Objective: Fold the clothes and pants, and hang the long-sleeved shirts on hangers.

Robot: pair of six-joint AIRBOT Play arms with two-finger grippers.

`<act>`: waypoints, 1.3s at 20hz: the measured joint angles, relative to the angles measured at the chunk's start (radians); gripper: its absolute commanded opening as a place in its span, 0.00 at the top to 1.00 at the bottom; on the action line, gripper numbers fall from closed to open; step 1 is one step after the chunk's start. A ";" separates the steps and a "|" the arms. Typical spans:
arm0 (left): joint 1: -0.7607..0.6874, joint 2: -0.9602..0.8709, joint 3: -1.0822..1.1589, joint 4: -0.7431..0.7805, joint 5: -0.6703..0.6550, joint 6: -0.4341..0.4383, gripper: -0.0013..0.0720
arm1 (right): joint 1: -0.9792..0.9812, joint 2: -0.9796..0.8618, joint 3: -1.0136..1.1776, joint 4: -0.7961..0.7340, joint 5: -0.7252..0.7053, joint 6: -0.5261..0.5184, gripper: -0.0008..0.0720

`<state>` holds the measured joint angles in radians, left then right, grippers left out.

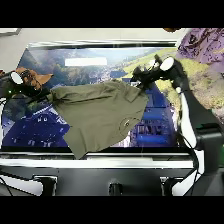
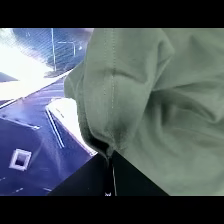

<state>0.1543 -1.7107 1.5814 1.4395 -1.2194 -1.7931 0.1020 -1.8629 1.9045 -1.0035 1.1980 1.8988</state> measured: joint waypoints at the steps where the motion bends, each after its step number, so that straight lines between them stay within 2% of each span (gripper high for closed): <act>1: 0.000 0.000 0.009 0.000 -0.013 0.003 0.96 | -0.023 0.030 0.000 0.007 0.049 -0.040 0.33; 4: 0.000 0.011 0.030 0.000 -0.046 0.010 0.96 | -0.088 0.145 -0.032 -0.018 0.199 -0.129 0.33; 8: 0.000 0.020 0.039 0.000 -0.082 0.014 0.96 | -0.090 0.350 -0.304 0.004 0.234 -0.171 0.33; 12: 0.000 0.023 0.041 0.000 -0.093 0.015 0.96 | 0.056 0.565 -0.745 0.145 0.068 -0.174 0.33; 16: 0.000 0.023 0.041 0.000 -0.099 0.016 0.96 | 0.302 0.675 -1.072 0.232 -0.178 -0.088 0.33; 21: 0.000 0.023 0.041 0.000 -0.101 0.016 0.96 | 0.554 0.678 -1.223 0.261 -0.436 0.086 0.33; 26: 0.000 0.023 0.041 0.000 -0.101 0.016 0.96 | 0.642 0.618 -1.252 0.306 -0.615 0.165 0.33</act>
<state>0.1539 -1.6878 1.6226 1.4391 -1.3209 -1.7775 0.7444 -1.2446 0.6529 -0.6979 0.5827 2.0636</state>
